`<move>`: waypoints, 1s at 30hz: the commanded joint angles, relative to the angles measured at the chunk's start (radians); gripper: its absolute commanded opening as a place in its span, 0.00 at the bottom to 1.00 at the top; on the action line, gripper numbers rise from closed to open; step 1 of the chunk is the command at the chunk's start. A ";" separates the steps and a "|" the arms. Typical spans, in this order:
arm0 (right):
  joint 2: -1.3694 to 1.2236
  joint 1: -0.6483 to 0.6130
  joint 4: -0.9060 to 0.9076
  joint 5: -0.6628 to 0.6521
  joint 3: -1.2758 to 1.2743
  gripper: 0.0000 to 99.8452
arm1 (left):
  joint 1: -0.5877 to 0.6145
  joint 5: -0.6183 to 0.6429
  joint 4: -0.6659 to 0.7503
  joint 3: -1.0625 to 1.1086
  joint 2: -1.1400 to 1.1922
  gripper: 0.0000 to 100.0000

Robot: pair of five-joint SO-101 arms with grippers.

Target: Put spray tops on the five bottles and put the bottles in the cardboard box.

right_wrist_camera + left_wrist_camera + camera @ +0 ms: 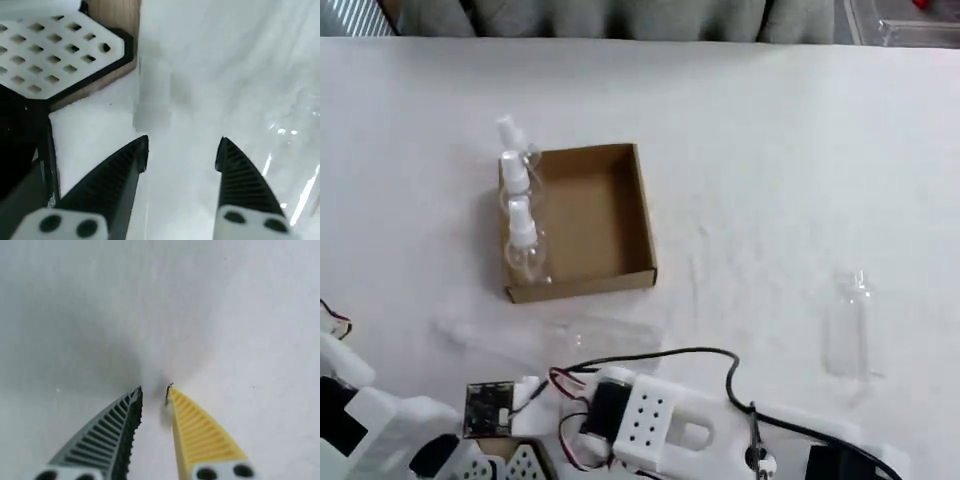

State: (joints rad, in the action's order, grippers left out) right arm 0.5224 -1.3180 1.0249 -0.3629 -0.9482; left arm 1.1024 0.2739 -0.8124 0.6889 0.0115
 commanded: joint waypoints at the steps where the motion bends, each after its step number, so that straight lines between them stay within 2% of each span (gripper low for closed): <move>1: 0.050 -0.010 0.022 0.011 0.061 0.19 | -0.015 0.009 -0.012 -0.048 -0.035 0.09; 7: -0.027 -0.030 -0.030 0.011 0.052 0.19 | -0.015 0.009 -0.012 -0.048 -0.035 0.09; 15: -0.220 -0.134 -0.236 0.012 0.005 0.19 | -0.015 0.009 -0.012 -0.049 -0.035 0.09; 17: -0.252 -0.134 -0.246 0.012 0.009 0.18 | -0.015 0.009 -0.012 -0.049 -0.035 0.09; 23: -0.297 -0.134 -0.291 0.012 0.011 0.01 | -0.015 0.009 -0.012 -0.049 -0.035 0.09; 27: -0.288 -0.105 -0.286 0.012 0.026 0.01 | -0.015 0.009 -0.014 -0.049 -0.035 0.09; 30: -0.274 -0.019 -0.271 0.012 0.077 0.02 | -0.015 0.009 -0.014 -0.049 -0.035 0.09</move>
State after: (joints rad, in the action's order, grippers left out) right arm 0.2677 -1.3947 0.7610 -0.3613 -0.9605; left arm 1.1055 0.2739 -0.8124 0.6889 0.0115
